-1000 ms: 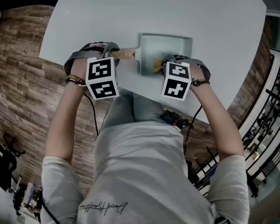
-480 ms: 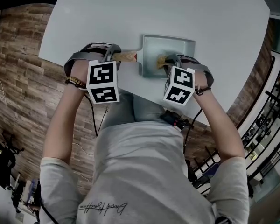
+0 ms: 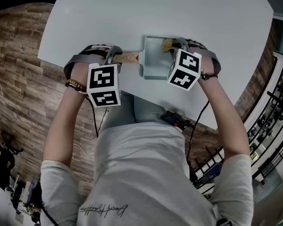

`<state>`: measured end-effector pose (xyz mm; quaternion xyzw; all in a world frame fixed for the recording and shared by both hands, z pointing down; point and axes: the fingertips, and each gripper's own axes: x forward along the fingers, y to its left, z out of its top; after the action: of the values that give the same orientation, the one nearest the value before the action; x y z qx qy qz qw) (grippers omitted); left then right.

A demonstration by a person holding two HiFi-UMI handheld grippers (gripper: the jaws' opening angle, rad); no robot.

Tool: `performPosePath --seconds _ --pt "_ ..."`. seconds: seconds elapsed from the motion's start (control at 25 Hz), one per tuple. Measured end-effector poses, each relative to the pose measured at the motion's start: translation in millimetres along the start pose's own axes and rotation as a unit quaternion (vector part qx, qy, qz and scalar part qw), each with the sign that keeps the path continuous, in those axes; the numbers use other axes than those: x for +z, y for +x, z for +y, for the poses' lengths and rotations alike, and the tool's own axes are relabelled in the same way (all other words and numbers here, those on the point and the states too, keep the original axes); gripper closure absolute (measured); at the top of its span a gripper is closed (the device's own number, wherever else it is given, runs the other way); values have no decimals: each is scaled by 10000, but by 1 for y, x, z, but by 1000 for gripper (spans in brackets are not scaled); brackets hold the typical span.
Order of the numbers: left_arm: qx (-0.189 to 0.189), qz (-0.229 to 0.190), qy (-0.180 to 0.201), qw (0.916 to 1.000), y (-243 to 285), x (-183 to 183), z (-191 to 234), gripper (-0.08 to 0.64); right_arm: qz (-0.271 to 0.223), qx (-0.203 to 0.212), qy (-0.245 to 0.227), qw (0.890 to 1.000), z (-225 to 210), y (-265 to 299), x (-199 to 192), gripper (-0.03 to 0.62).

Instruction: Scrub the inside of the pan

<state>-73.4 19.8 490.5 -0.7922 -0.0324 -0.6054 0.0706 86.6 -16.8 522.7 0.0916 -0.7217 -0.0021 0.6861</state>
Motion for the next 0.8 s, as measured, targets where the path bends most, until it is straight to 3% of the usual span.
performPosePath --seconds 0.32,0.8 --pt "38 18 -112 9999 5 -1 2 411 52 2 -108 9999 10 2 -2 523" --pt "59 107 -48 9999 4 1 3 411 120 1148 -152 9932 78 -12 -12 525"
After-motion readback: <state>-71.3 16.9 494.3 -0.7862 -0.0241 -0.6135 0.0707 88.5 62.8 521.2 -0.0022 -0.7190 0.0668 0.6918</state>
